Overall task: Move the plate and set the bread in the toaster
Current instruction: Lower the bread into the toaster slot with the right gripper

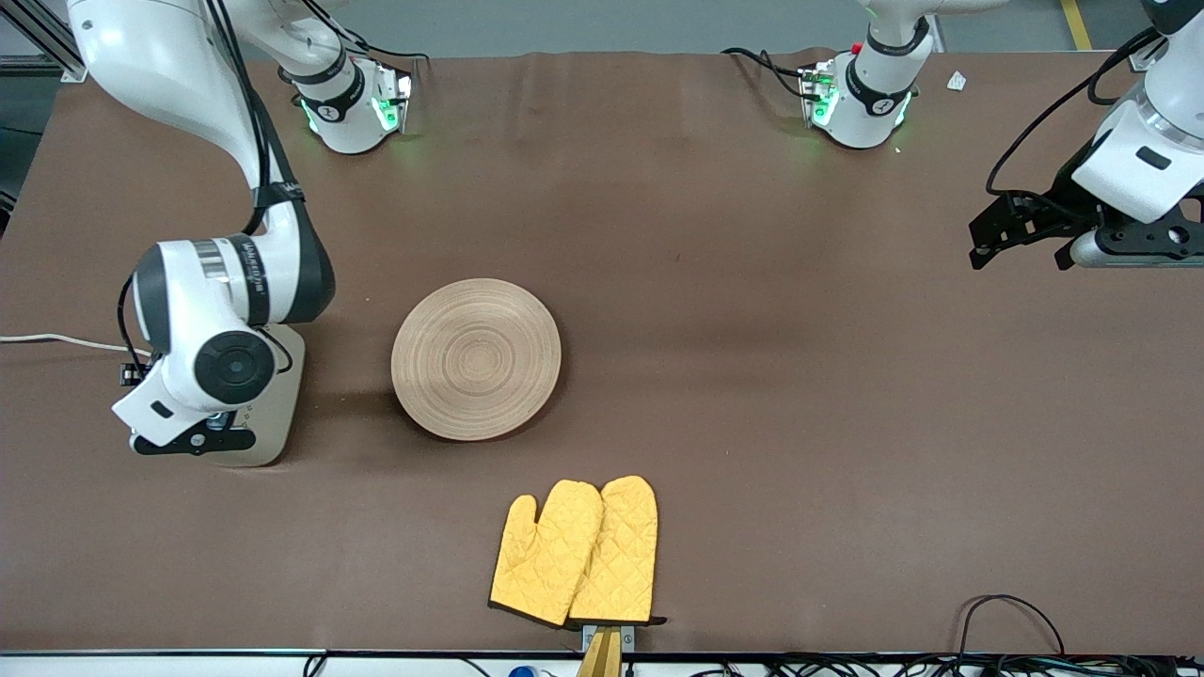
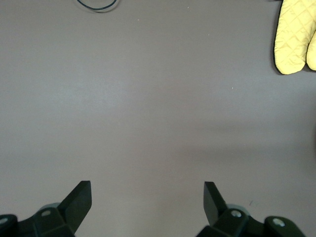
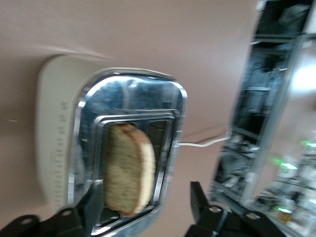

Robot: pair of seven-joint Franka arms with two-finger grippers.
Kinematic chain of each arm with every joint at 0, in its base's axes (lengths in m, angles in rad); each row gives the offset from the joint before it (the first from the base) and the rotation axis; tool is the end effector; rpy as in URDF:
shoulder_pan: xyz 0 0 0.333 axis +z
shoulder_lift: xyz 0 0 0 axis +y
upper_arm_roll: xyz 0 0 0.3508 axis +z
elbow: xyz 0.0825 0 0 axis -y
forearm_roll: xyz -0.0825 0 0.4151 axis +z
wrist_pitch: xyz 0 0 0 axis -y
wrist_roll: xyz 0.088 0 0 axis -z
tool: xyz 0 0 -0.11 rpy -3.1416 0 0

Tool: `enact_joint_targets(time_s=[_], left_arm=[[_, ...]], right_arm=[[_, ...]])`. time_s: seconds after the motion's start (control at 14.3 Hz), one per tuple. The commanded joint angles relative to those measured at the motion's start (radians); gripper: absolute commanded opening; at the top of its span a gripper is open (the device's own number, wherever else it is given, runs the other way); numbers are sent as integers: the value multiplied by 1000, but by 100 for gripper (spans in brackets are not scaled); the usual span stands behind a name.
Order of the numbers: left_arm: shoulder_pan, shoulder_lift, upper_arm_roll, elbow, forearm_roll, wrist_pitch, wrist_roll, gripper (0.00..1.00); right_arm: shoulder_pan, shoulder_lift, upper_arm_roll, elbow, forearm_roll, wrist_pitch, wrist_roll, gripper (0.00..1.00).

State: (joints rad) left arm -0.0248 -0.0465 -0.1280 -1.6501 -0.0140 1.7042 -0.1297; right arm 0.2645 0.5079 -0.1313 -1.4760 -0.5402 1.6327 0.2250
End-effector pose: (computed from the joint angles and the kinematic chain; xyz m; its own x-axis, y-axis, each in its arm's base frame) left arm 0.5751 -0.0918 0.6553 0.9949 -0.0210 0.0982 -0.0231 -0.9995 0.0209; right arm 0.7061 0.0560 0.3942 0.9741 -0.0301 -0.2239 0.1110 -0.7995 0.5903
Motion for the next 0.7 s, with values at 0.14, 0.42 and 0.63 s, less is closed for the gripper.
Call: enact_joint_targets(time_s=[0.14, 0.42, 0.63], left_arm=[[2, 5, 4, 15, -15, -1, 16, 100], [2, 5, 4, 15, -15, -1, 16, 100], [2, 5, 4, 15, -15, -1, 16, 100]], right_arm=[[-215, -3, 10, 65, 421, 64, -24, 100], [-243, -6, 10, 115, 485, 81, -84, 100], [-245, -67, 12, 131, 546, 95, -85, 100]])
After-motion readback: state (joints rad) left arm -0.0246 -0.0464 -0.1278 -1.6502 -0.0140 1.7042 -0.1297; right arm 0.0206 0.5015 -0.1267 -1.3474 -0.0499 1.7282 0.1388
